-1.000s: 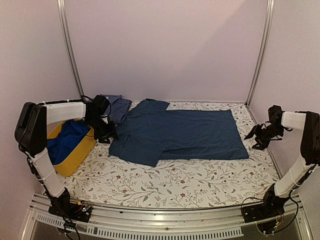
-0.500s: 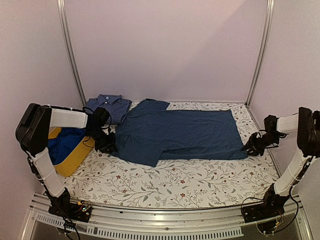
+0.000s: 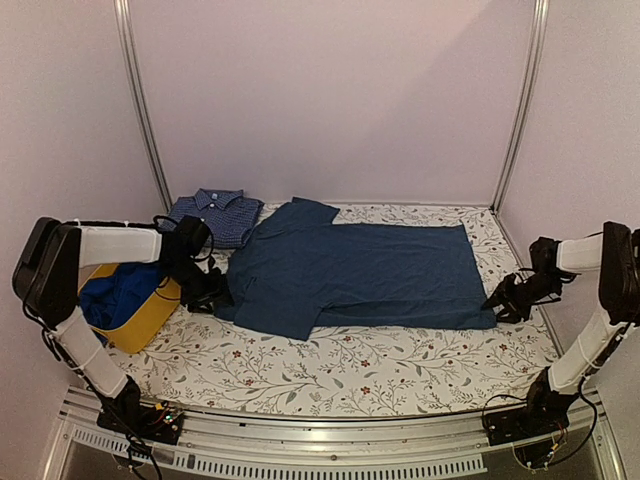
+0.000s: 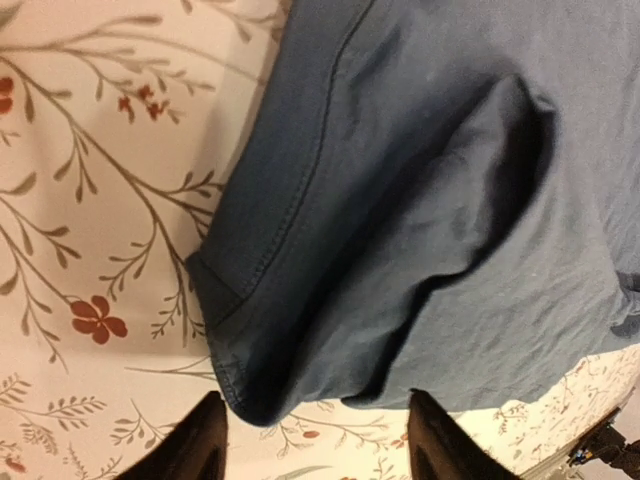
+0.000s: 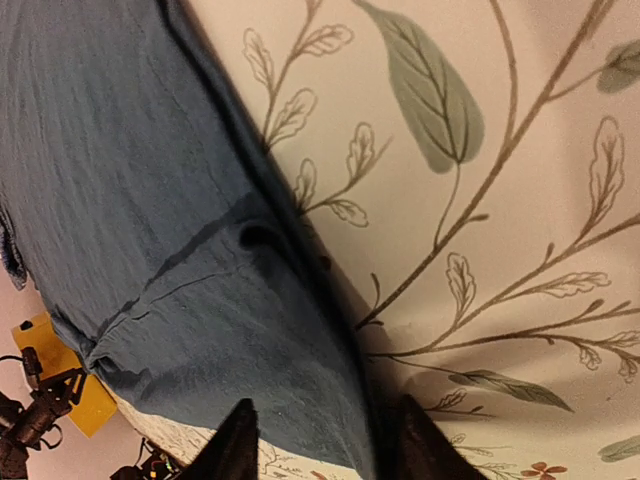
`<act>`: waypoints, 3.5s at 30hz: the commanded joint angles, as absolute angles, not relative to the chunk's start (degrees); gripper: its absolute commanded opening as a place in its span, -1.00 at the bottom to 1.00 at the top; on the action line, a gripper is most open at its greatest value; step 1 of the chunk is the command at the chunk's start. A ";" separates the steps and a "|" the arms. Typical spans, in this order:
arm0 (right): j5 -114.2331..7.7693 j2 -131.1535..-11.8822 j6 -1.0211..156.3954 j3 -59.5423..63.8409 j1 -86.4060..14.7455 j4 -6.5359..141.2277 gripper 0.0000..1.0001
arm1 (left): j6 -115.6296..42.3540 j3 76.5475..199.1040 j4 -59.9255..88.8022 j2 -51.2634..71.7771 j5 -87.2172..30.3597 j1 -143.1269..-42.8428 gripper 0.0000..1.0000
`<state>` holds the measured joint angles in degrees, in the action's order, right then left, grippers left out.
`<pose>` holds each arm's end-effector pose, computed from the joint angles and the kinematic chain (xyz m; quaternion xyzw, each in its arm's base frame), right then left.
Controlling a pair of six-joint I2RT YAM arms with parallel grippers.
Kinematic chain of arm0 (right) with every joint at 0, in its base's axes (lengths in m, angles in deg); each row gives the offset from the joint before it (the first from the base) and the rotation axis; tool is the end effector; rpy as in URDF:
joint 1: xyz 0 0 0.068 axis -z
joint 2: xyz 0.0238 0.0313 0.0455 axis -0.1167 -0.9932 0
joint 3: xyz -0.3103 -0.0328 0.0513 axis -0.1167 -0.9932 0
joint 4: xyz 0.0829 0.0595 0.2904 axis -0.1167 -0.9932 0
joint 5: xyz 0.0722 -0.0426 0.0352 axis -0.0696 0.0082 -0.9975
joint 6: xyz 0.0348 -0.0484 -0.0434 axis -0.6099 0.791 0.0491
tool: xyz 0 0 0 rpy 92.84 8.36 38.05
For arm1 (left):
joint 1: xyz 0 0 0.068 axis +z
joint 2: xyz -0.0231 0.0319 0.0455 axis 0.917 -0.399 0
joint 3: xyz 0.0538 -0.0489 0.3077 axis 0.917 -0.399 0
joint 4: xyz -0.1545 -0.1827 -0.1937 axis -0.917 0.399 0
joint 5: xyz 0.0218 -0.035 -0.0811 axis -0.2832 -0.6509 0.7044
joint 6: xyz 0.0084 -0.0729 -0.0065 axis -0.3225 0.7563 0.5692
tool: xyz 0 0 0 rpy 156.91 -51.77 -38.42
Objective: Fold and stack the mixed laundry pile
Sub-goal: Fold the flattened T-shirt at the center of the board.
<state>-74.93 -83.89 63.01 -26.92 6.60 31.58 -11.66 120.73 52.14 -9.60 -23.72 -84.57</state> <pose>0.2972 -0.0393 0.1211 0.2745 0.9260 0.2562 0.0387 0.3232 -0.1202 0.1469 -0.1445 0.9754 -0.1560 0.0578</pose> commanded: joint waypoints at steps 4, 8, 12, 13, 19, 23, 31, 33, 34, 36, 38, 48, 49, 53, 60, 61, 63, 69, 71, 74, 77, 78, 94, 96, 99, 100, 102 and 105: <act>-74.64 -77.09 70.09 -18.49 6.52 32.88 0.13 | -27.88 131.79 46.25 -5.94 -17.57 -87.30 0.55; -76.07 -78.82 75.50 -13.89 6.04 33.84 0.19 | -41.68 139.46 45.45 -12.61 -16.03 -94.67 0.53; -74.62 -83.08 81.70 -10.30 3.59 33.08 0.20 | -50.81 146.22 46.74 -20.77 -12.35 -99.91 0.39; -74.18 -83.87 82.29 -9.45 3.04 32.54 0.20 | -52.31 147.39 46.69 -22.40 -11.59 -100.56 0.36; -74.54 -89.66 83.30 -8.22 1.93 30.13 0.08 | -58.64 153.81 47.76 -30.22 -8.13 -104.85 0.20; -72.82 -90.49 83.38 -9.75 -0.39 31.21 0.04 | -60.84 156.77 48.88 -34.06 -8.58 -106.56 0.12; -64.41 -92.15 85.60 -9.31 -4.67 30.74 0.09 | -65.85 159.57 51.43 -38.14 -10.26 -108.36 0.10; -62.59 -92.36 85.48 -9.40 -4.68 30.26 0.09 | -65.99 159.89 51.43 -38.89 -10.90 -108.70 0.09; -61.77 -92.39 85.43 -9.56 -4.76 30.10 0.09 | -66.17 160.06 51.53 -39.33 -11.37 -108.98 0.09; -60.67 -92.37 85.40 -9.98 -4.77 30.17 0.09 | -66.70 160.53 52.01 -40.44 -12.59 -109.62 0.07; -60.25 -92.60 85.33 -10.40 -4.81 30.13 0.08 | -66.76 160.73 52.22 -41.14 -13.14 -110.12 0.05; -53.59 -92.24 82.85 -10.86 -4.95 29.12 0.03 | -66.44 160.89 52.22 -41.99 -13.85 -110.43 -0.01; -53.63 -92.37 82.79 -10.89 -4.95 29.02 0.03 | -66.49 160.85 52.19 -41.96 -13.88 -110.47 -0.01; -54.59 -92.94 82.59 -11.72 -4.95 29.22 -0.08 | -66.50 160.43 52.18 -41.94 -14.91 -110.45 -0.01; -54.81 -94.15 82.16 -11.46 -4.95 29.01 -0.31 | -66.39 159.78 52.18 -41.57 -16.19 -110.34 -0.01; -54.71 -94.16 82.20 -11.36 -4.95 29.01 -0.35 | -66.48 159.57 52.14 -41.41 -16.25 -110.36 -0.01; -54.56 -93.99 82.14 -11.18 -4.95 28.86 -0.47 | -66.50 159.17 51.99 -41.28 -16.31 -110.37 -0.02; -54.31 -92.85 82.04 -10.73 -4.95 28.30 -0.75 | -66.52 158.52 51.93 -41.25 -17.04 -110.28 -0.06; -54.21 -92.66 82.04 -10.73 -4.95 28.26 -0.87 | -66.65 158.07 51.95 -41.05 -17.38 -110.12 -0.09; -53.82 -92.53 81.80 -10.78 -4.95 28.04 -1.00 | -66.78 157.63 51.97 -40.84 -18.29 -109.83 -0.16; -53.46 -91.97 81.37 -10.78 -4.88 27.90 -1.00 | -67.13 157.33 51.79 -40.50 -19.62 -109.65 -0.23; -53.28 -91.74 81.41 -10.74 -4.86 27.92 -1.00 | -67.27 157.39 51.79 -40.49 -20.13 -109.68 -0.25; -51.96 -88.51 80.64 -10.51 -3.46 28.06 -1.00 | -67.19 158.84 51.87 -37.83 -18.73 -107.85 -0.89; -51.69 -88.07 80.59 -10.00 -3.37 28.16 -1.00 | -66.90 159.35 51.89 -38.11 -18.75 -107.54 -1.00; -51.40 -87.42 80.47 -9.07 -3.28 28.21 -1.00 | -66.27 160.05 51.87 -38.62 -19.02 -107.14 -1.00; -51.46 -87.19 80.42 -8.71 -3.28 28.21 -1.00 | -66.03 160.39 51.87 -38.80 -19.20 -107.00 -1.00; -51.41 -87.18 80.36 -7.85 -3.19 28.30 -1.00 | -65.44 161.15 51.68 -39.20 -20.04 -106.65 -1.00; -51.94 -88.15 80.05 -6.59 -3.19 28.61 -1.00 | -64.84 162.41 51.61 -39.85 -21.34 -106.04 -1.00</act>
<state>-52.92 -89.44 80.78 -9.39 -3.65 28.06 -66.02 159.70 51.57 -39.61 -19.54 -107.67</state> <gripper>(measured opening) 0.004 0.011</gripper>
